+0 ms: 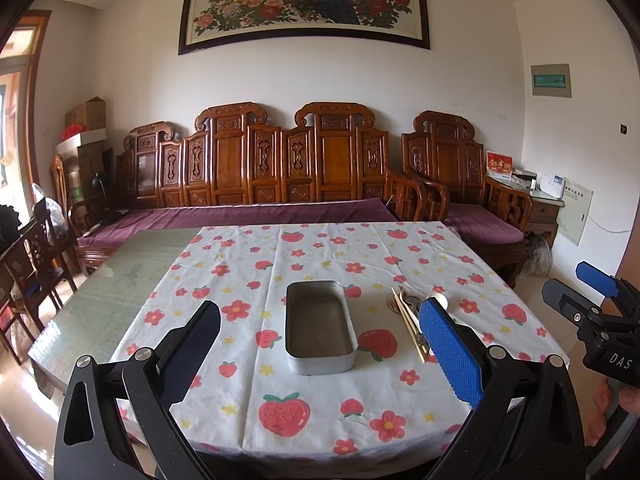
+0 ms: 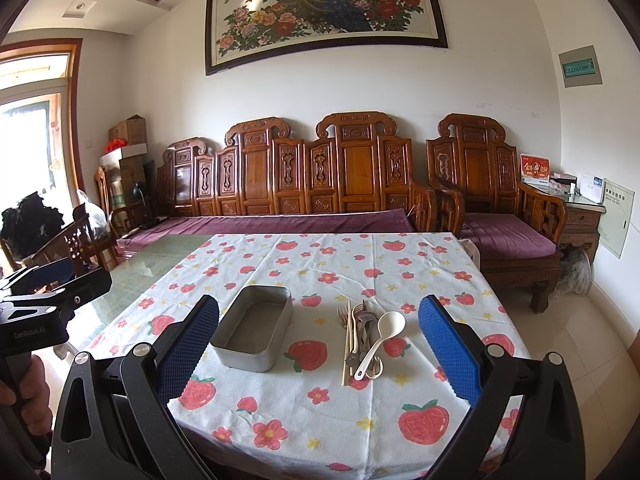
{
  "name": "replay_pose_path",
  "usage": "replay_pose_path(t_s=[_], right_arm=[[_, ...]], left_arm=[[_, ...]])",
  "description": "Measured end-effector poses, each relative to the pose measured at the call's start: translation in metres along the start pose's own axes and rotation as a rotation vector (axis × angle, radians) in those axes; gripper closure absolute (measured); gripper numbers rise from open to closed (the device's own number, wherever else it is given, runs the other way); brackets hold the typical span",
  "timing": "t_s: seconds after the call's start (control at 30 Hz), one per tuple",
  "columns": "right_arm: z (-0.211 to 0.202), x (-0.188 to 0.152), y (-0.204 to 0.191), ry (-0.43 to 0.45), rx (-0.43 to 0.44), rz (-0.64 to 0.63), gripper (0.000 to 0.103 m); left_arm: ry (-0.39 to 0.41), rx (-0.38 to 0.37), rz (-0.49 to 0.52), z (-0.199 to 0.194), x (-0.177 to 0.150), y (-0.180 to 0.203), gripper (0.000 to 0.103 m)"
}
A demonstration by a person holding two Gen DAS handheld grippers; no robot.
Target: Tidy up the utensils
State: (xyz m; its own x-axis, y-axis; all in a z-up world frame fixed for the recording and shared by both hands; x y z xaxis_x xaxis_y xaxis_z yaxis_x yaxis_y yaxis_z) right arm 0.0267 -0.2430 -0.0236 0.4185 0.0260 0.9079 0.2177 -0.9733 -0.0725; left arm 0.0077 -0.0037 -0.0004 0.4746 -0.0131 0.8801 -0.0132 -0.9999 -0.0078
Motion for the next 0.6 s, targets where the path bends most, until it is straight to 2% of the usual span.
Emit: replay_pose_path(t_s=[0.6], right_arm=[[0.0007, -0.0005, 0.0011, 0.0, 0.001, 0.002, 0.002]], left_arm=[[0.002, 0.001, 0.0, -0.0073, 0.0009, 0.0021, 0.006]])
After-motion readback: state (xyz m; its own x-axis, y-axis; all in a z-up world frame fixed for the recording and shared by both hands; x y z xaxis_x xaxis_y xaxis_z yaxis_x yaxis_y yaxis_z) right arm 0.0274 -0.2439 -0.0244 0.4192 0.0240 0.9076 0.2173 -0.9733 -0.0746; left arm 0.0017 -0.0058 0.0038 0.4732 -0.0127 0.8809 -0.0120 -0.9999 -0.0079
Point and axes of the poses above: each gripper's, at about its wrist camera, not at the fingertips, and z roughly the way its jaws point, y to its right, x to its top, the point moved 1 cm from there along z, roughly the way its jaws point, and after that the axes turned 3 degrees about -y, right-handed, at the moved point
